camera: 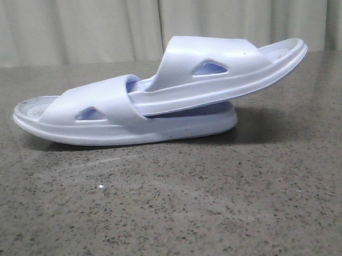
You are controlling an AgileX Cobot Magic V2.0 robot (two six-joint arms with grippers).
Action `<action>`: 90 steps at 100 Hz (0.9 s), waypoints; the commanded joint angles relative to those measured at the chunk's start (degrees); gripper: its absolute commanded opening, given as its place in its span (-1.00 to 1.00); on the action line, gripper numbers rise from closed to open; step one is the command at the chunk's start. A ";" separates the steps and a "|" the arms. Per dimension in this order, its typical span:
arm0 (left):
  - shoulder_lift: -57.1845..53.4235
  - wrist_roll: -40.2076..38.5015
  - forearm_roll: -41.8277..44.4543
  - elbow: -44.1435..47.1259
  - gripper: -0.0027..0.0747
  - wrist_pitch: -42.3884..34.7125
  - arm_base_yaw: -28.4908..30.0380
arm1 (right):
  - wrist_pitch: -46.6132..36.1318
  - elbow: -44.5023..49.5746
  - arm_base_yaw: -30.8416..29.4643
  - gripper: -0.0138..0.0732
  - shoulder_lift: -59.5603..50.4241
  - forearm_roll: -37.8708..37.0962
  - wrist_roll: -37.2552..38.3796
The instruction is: Insert blue slippers together front up
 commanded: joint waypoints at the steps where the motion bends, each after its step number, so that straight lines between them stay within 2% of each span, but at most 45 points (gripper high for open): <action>1: 0.38 -0.05 -0.50 -1.43 -0.89 1.19 -0.54 | -4.08 -1.20 -0.39 -0.93 -0.70 -1.42 -0.52; 65: 0.28 -0.05 0.12 -0.88 -0.89 0.49 -0.54 | -4.08 -1.20 -0.39 -0.93 -0.70 -1.42 -0.52; 72: -0.14 -0.16 5.87 -0.88 -0.89 -0.91 -0.54 | -4.08 -1.20 -0.39 -0.93 -0.70 -1.42 -0.52; 80: -1.37 -2.82 17.87 -0.88 -0.89 0.21 -0.54 | -4.08 -1.20 -0.39 -0.93 -0.70 -1.42 -0.52; 90: -4.13 -17.65 35.13 -0.75 -0.89 0.65 -0.28 | -4.08 -1.20 -0.39 -0.93 -0.70 -1.42 -0.52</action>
